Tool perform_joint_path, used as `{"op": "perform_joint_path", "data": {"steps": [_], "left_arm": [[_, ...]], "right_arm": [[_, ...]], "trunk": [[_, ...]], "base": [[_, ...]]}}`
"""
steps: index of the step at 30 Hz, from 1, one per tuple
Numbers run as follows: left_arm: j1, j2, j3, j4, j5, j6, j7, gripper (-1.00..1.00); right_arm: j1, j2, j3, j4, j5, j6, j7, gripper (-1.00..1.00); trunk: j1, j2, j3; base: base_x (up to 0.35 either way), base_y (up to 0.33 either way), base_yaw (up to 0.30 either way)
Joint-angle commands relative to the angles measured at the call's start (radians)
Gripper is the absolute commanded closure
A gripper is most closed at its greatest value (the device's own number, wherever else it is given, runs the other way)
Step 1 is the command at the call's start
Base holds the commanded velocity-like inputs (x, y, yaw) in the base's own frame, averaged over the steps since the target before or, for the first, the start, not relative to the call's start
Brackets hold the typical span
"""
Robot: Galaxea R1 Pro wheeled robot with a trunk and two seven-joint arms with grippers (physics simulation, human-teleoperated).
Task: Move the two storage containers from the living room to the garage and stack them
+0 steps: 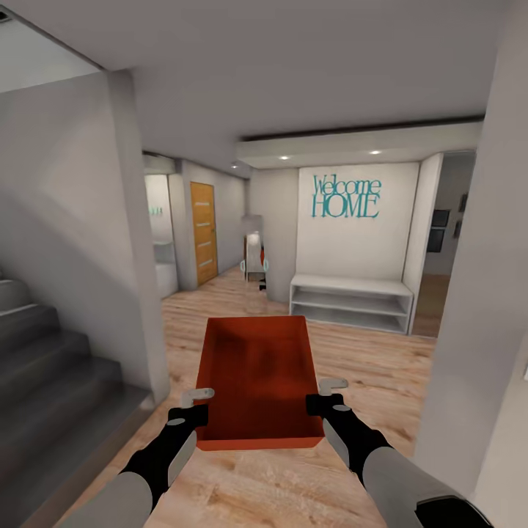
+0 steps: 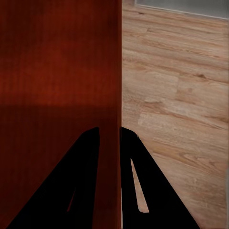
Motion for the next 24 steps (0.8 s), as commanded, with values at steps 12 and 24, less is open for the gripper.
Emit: {"op": "perform_joint_path", "data": {"steps": [12, 24], "left_arm": [[0.000, 0.063, 0.054, 0.000, 0.014, 0.006, 0.013, 1.00], [0.000, 0.064, 0.053, 0.000, 0.014, 0.006, 0.013, 1.00]], "right_arm": [[-0.001, -0.005, 0.002, -0.005, 0.005, -0.027, -0.005, 1.00], [-0.001, -0.004, 0.003, -0.005, 0.005, -0.027, -0.005, 1.00]], "trunk": [[0.001, -0.001, 0.000], [0.001, -0.001, 0.000]], "base": [[0.325, 0.000, 0.000], [0.325, 0.000, 0.000]]}}
